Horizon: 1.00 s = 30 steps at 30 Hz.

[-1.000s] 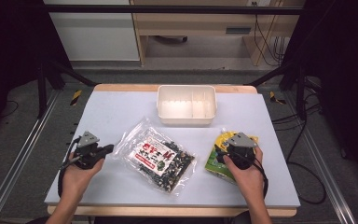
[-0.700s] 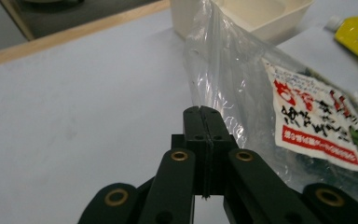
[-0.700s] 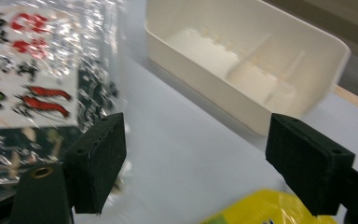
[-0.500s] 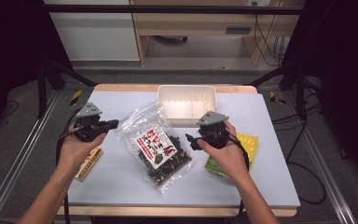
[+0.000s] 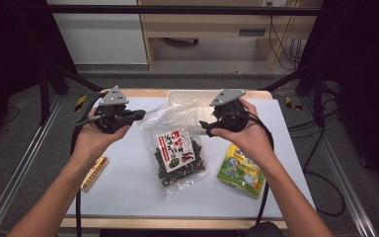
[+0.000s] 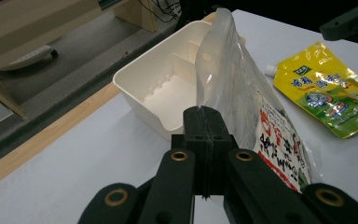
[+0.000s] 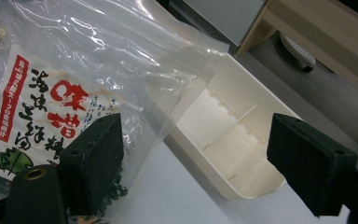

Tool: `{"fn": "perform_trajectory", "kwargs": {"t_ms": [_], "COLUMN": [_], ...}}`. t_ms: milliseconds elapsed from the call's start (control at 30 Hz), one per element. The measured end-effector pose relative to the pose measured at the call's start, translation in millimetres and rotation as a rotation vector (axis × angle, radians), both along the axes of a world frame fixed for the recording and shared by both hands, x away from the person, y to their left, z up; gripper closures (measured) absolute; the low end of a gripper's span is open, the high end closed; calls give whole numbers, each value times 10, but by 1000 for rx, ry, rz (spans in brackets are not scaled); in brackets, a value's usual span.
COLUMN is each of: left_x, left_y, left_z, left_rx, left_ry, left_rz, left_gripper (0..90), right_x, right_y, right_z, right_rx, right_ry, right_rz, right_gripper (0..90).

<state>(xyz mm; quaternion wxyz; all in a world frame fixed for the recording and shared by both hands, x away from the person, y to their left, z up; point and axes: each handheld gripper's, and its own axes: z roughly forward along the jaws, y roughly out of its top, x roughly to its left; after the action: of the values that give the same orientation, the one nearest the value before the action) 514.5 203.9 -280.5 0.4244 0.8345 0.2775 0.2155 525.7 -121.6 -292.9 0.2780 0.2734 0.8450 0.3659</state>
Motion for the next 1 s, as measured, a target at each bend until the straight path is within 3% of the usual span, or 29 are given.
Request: {"fn": "perform_trajectory", "kwargs": {"t_ms": [333, 1000], "left_x": [-8, -35], "left_y": [-172, -239], "left_z": [138, 197], "left_rx": [12, 12], "left_ry": [-13, -21], "left_rz": [-40, -63], "left_gripper": [899, 899], "right_x": [13, 42], "right_y": [-58, -35], "right_z": [299, 368], "right_rx": [-48, -83], "right_ry": [-3, 17], "right_rz": [63, 101], "right_gripper": [282, 271]}}
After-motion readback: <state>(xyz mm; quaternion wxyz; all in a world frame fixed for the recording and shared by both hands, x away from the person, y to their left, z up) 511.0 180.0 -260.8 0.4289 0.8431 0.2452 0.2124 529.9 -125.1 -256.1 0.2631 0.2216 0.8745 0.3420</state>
